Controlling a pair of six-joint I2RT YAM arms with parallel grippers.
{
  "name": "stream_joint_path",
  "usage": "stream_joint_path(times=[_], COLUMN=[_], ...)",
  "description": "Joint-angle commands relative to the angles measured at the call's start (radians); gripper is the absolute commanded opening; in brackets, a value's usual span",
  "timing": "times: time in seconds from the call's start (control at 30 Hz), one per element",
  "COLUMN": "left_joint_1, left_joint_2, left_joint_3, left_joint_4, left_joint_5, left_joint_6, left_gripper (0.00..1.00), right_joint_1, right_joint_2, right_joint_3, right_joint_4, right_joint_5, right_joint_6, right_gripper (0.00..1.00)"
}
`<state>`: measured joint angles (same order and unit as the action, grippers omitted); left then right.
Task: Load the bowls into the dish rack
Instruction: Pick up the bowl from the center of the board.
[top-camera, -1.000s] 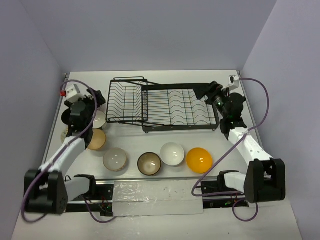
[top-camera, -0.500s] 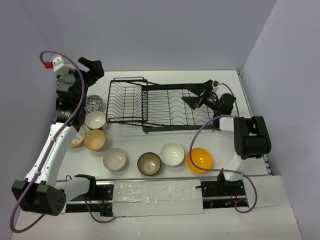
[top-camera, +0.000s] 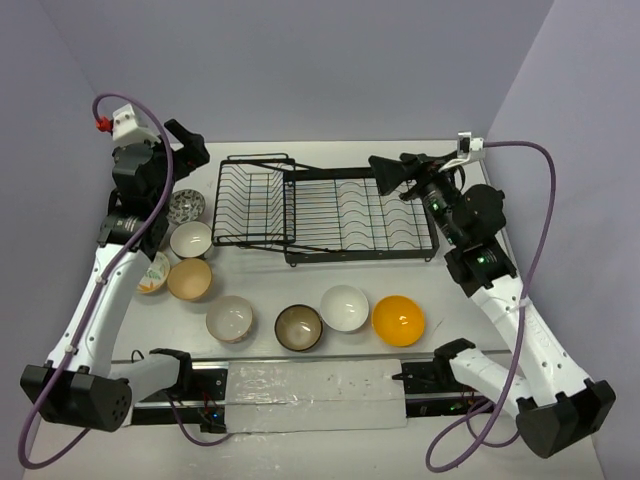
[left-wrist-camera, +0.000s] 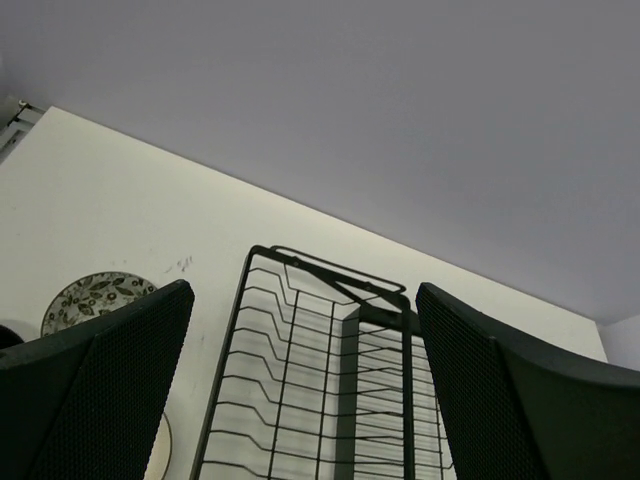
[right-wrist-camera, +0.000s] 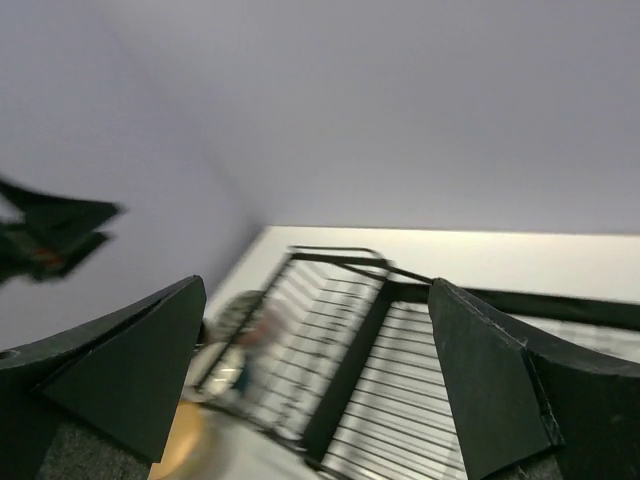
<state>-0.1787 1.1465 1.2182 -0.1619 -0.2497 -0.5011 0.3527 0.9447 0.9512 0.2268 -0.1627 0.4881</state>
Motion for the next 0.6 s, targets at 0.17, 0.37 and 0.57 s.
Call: stream_joint_path(times=[0.17,0.37,0.57], left_joint_1=[-0.013,-0.022,-0.022], left_joint_2=[-0.059,-0.040,-0.102], left_joint_3=[-0.017,-0.042,-0.123], left_joint_4=[-0.083,-0.174,-0.159], left_joint_5=[-0.055,-0.209,-0.249], left_joint_6=[0.087,0.085,0.047], left_gripper=[0.99,0.99,0.99], right_joint_1=[0.090,0.207,0.216], right_joint_2=[0.054,0.115,0.169], right_joint_3=[0.015,0.073,0.112], right_joint_4=[-0.256,-0.362,-0.391], right_joint_5=[0.241,0.437,0.350], right_joint_6=[-0.246,-0.276,-0.307], right_gripper=[1.00,1.00,0.99])
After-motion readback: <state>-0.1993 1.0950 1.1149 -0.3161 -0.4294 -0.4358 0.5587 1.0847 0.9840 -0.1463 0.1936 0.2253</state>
